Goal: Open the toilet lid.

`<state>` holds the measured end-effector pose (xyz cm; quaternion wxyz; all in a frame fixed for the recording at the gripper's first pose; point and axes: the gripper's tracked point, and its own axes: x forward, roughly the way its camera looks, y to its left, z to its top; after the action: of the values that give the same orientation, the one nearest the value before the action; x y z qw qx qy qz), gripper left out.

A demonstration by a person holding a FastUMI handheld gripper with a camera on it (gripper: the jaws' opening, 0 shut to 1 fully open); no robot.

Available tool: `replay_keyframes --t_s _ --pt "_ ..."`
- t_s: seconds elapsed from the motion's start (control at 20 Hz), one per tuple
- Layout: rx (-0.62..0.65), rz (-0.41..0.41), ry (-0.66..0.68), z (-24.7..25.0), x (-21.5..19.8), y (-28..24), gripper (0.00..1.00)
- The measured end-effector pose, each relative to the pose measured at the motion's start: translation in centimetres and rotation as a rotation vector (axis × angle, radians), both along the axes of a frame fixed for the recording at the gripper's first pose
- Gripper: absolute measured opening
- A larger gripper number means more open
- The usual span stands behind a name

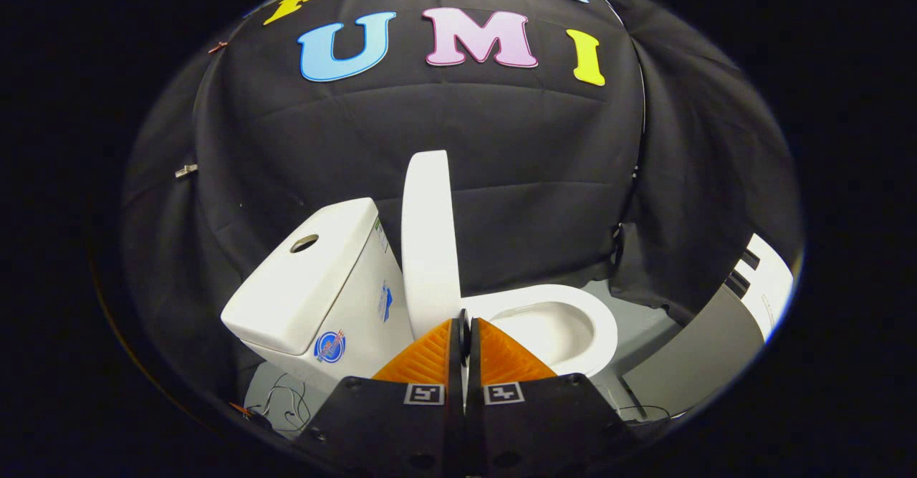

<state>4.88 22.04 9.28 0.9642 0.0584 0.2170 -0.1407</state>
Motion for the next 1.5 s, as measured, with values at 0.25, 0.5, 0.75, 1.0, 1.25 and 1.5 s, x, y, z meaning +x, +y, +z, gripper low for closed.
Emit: replay_keyframes --t_s 0.25,0.5,0.75,1.0,1.25,1.5 --pt "-0.091 -0.01 0.011 0.0 0.6 3.6 0.06" --pt "-0.165 0.014 0.003 -0.4 1.0 6.8 0.09" --pt "-0.226 0.023 0.008 -0.7 1.2 8.5 0.14" --pt "-0.253 0.033 0.008 -0.8 1.5 8.9 0.15" --pt "-0.246 0.042 0.011 -0.8 1.6 9.1 0.17" --pt "-0.261 0.054 0.002 -0.3 1.6 8.3 0.41"
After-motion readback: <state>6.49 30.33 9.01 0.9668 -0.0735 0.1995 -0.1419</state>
